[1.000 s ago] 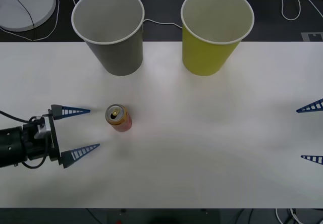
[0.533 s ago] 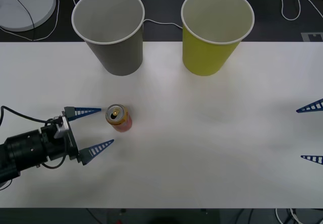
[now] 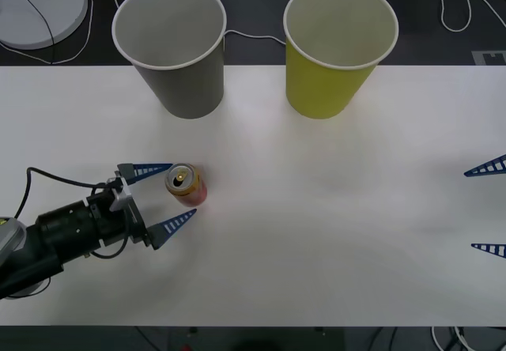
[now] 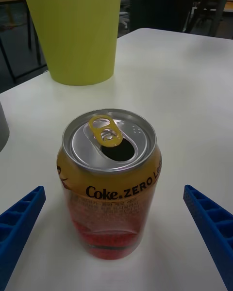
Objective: Put the can into the green bin and the plastic bottle into the gray bin
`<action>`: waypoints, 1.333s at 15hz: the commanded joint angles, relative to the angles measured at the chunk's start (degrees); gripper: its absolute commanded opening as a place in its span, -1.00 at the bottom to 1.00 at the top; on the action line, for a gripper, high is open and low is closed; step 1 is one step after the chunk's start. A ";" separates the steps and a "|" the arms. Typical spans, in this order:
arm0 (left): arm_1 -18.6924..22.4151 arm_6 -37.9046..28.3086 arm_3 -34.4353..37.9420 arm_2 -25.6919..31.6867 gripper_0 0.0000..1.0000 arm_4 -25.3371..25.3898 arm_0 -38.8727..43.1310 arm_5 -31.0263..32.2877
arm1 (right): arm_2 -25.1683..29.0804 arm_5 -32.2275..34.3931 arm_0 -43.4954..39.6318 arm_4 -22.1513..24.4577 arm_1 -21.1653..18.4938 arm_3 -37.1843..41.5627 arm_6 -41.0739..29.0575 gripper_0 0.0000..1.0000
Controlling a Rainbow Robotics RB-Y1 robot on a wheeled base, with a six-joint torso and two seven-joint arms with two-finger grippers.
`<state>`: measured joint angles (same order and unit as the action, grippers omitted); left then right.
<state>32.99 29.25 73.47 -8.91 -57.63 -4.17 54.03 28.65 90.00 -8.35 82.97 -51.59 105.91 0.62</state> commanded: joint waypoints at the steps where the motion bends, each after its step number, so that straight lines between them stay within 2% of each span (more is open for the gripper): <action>1: -2.23 -0.07 0.00 -0.05 1.00 -1.08 -0.40 -1.91 | 0.00 0.00 0.00 0.00 0.00 0.00 0.00 1.00; 7: -6.01 -0.60 0.00 -0.05 1.00 -3.37 -1.20 -4.55 | 0.00 0.00 0.00 0.00 0.00 0.00 0.00 1.00; 13: -6.53 -1.22 -0.44 -0.14 1.00 -4.07 -1.99 -5.25 | 0.00 0.00 0.00 0.00 0.00 0.00 0.00 1.00; 14: -6.53 -1.39 -0.35 -0.05 0.28 -4.16 -1.99 -5.34 | 0.00 0.00 0.00 0.00 0.00 0.00 0.00 1.00; 15: -6.53 -1.39 -0.44 -0.14 -0.71 -4.16 -1.99 -5.34 | 0.00 0.00 0.00 0.00 0.00 0.00 0.00 1.00; 16: -6.53 -1.39 -0.35 -0.14 -1.00 -4.16 -1.99 -5.34 | 0.00 0.00 0.00 0.00 0.00 0.00 0.00 1.00; 20: -6.53 -1.48 -0.44 -0.58 -1.00 -4.16 -2.25 -5.34 | 0.00 0.00 0.00 0.00 0.00 0.00 0.00 1.00</action>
<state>26.45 27.78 73.10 -9.48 -61.73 -6.41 48.74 28.65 90.00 -8.35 82.97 -51.59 105.91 0.62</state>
